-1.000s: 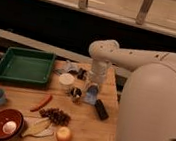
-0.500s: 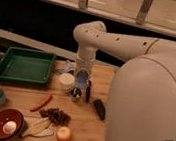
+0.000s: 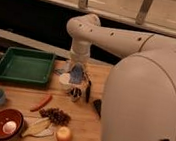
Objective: Place sponge in paper cup
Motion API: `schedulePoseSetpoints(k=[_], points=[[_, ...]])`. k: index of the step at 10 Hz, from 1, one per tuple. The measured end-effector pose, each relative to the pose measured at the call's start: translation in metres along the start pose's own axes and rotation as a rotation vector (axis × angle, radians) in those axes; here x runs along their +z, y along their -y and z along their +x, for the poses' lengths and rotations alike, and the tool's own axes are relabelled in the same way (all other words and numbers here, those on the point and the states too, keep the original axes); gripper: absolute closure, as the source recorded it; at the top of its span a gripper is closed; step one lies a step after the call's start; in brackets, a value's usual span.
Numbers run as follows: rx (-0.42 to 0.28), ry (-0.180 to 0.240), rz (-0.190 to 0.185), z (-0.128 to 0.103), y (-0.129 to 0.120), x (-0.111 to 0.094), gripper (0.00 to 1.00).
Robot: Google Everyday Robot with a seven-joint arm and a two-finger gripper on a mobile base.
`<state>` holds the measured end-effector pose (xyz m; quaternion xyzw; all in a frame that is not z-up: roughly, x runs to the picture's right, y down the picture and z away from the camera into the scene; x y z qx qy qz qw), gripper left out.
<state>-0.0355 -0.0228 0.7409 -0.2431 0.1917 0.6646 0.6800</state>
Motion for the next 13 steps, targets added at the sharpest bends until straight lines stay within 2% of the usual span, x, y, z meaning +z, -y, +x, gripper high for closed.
schedulePoseSetpoints(k=[2, 5, 6, 8, 11, 13], points=[[0.001, 0.001, 0.000, 0.000, 0.001, 0.001, 1.00], [-0.010, 0.107, -0.006, -0.012, -0.012, -0.010, 1.00], [-0.034, 0.126, -0.015, -0.019, -0.030, -0.012, 1.00], [-0.057, 0.148, -0.031, -0.028, -0.048, -0.012, 1.00], [-0.100, 0.131, -0.062, -0.035, -0.073, 0.004, 1.00], [-0.093, 0.109, -0.069, -0.044, -0.074, 0.017, 1.00]])
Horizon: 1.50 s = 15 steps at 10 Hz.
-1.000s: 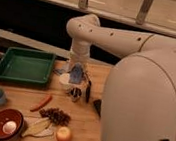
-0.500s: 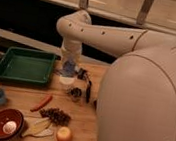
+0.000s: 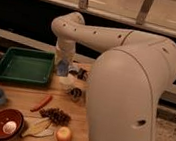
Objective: Place sponge in paper cup
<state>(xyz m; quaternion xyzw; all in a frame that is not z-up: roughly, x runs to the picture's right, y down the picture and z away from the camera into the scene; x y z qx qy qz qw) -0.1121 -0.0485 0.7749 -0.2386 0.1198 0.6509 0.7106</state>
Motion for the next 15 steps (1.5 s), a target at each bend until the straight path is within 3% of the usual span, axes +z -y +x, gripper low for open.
schedulePoseSetpoints(k=[6, 9, 15], points=[[0.068, -0.040, 0.019, -0.020, 0.028, 0.039, 1.00], [0.100, -0.066, 0.015, -0.017, 0.036, 0.056, 1.00], [0.136, -0.090, -0.010, -0.013, 0.042, 0.070, 1.00]])
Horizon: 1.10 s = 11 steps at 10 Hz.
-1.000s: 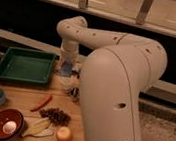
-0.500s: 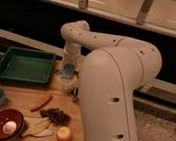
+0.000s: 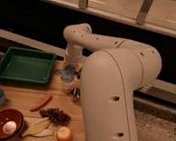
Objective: Place sponge in paper cup
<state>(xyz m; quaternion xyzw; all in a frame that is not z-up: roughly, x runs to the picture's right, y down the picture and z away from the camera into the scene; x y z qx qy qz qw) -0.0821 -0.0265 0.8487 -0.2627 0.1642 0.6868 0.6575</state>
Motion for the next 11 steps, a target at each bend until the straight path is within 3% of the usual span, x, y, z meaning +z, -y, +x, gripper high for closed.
schedulePoseSetpoints(k=[8, 11], points=[[-0.022, -0.008, -0.020, 0.019, -0.015, 0.010, 0.99], [-0.037, -0.001, -0.006, 0.017, -0.026, 0.013, 0.72]])
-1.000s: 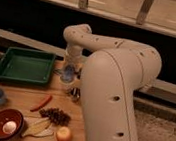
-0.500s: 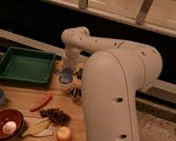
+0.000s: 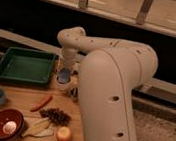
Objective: Place sponge in paper cup
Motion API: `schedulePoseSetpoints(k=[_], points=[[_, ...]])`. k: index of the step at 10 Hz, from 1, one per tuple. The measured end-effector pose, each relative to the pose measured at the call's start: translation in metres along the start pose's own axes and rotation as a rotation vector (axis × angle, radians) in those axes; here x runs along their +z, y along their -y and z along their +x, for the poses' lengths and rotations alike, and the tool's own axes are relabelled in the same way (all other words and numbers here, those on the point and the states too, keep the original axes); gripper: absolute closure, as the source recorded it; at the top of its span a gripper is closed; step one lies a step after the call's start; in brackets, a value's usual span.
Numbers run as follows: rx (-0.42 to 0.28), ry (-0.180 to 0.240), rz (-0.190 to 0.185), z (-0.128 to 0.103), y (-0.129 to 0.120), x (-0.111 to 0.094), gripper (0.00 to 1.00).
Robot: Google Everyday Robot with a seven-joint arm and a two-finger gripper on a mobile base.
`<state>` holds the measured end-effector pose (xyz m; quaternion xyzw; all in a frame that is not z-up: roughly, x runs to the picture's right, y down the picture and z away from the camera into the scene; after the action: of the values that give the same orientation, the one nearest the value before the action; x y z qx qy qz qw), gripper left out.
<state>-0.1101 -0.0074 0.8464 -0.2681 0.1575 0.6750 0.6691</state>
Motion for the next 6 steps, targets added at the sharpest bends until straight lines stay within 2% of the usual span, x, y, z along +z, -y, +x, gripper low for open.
schedulePoseSetpoints(k=[1, 2, 3, 4, 6], points=[[0.003, 0.004, 0.003, -0.0005, 0.0009, 0.0008, 0.61], [0.011, 0.012, 0.005, 0.0004, 0.0027, 0.0024, 0.35], [0.013, 0.012, 0.005, 0.0017, 0.0035, 0.0036, 0.25], [0.015, 0.013, 0.005, 0.0033, 0.0047, 0.0033, 0.21], [0.011, 0.015, 0.007, 0.0078, 0.0048, 0.0035, 0.20]])
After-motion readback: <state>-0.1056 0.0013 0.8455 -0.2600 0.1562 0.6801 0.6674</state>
